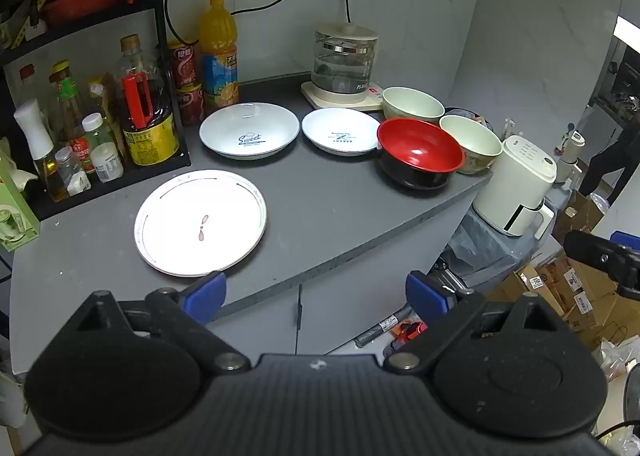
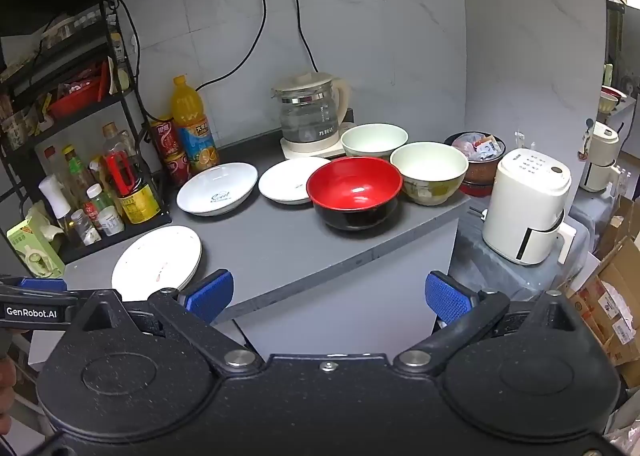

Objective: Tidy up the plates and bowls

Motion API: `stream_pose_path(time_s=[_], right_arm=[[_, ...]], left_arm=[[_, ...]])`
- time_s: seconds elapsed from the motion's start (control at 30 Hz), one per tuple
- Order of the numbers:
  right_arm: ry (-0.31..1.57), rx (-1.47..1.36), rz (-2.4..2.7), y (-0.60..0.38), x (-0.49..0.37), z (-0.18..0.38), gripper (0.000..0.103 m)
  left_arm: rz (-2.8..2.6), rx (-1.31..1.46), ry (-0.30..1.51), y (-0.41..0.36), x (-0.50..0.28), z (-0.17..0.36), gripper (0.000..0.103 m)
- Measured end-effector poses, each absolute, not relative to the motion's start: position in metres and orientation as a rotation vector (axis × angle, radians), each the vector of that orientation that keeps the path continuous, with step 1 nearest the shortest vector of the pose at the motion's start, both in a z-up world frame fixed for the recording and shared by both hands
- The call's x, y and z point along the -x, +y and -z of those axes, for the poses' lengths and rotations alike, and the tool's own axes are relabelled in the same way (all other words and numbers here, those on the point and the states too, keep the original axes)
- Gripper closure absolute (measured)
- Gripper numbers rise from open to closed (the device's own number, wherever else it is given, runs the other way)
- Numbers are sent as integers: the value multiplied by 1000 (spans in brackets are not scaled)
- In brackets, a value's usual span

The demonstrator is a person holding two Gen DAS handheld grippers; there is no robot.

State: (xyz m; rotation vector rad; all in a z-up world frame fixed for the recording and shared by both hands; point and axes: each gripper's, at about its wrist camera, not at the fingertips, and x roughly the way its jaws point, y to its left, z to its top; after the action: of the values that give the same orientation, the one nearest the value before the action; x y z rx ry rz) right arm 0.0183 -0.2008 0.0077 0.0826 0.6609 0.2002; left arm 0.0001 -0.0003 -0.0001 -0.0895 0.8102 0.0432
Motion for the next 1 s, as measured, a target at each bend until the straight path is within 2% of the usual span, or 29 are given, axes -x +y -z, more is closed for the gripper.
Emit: stream_pose_path(time_s=[1.0], right_arm=[[691,-92,-198,-208,-17,-8,0]], left_arm=[[-44,96,804,-4,-1,-4,8]])
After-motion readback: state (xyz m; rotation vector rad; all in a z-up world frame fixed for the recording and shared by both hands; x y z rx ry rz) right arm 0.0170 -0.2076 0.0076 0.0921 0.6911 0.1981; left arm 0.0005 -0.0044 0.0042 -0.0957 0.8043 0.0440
